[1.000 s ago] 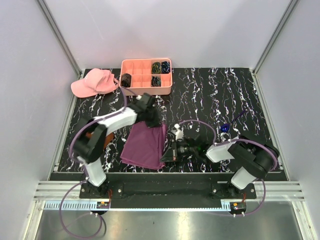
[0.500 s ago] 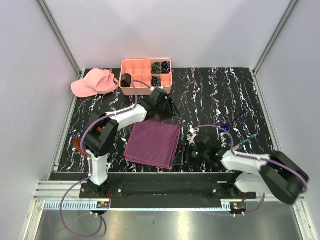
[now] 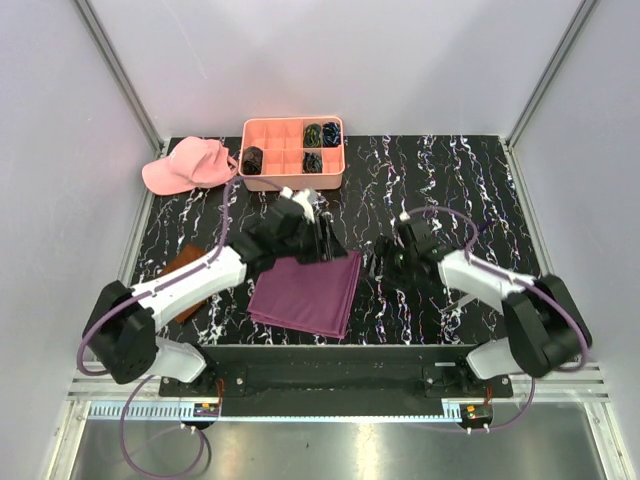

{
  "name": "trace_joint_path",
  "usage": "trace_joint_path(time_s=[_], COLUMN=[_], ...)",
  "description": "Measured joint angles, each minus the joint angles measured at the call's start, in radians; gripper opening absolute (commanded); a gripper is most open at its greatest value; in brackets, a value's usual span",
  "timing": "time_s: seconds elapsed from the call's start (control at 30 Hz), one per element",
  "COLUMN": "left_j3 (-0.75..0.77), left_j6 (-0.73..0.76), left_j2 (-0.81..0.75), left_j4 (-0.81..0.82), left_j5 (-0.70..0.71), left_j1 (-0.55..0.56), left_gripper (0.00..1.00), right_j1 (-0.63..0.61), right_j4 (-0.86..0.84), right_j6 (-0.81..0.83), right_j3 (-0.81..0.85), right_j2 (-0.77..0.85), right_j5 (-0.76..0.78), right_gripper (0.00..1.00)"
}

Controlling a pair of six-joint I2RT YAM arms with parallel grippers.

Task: Fold the napkin into a case and place the utensils inside
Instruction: Turn over the upper triangle folded napkin at the center of the board, then smooth out the lower triangle-folded napkin at the center of the board.

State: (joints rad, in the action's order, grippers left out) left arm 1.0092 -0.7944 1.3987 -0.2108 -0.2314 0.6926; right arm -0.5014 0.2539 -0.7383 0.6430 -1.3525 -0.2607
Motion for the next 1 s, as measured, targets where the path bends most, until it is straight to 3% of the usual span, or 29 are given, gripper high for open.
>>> trace_joint_path(time_s=[0.13,0.23,0.33,0.57,1.0], left_j3=[-0.082,-0.096,-0.097,-0.097,-0.097], left_j6=[0.008,0.011,0.011,0.001,-0.037], left_j2=[-0.013,0.024,0.058,0.131,0.241], left_j4=[-0.056,-0.111,-0.151,-0.168,-0.177], left_j5=[0.069,0.127,0.187,0.248,0.25], left_j1=[0.14,0.241,0.306,0.349,0.389], left_gripper=[0.54,0.54,0.55,0.5,0.23], right_j1=[0.051,0.063,0.064,0.066,0.066], right_j4=[-0.012,-0.026,-0.04,-0.065,-0.111], right_j6=[0.063,0.087,0.099,0.102,0.104], right_j3=[0.169,0.255,0.302,0.312,0.312], right_j2=[-0.159,-0.264,-0.348,-0.42,-0.452], right_j5=[-0.024,-0.05,-0.073,-0.115,-0.15], right_gripper=[0.63,0.56,0.56,0.51,0.35])
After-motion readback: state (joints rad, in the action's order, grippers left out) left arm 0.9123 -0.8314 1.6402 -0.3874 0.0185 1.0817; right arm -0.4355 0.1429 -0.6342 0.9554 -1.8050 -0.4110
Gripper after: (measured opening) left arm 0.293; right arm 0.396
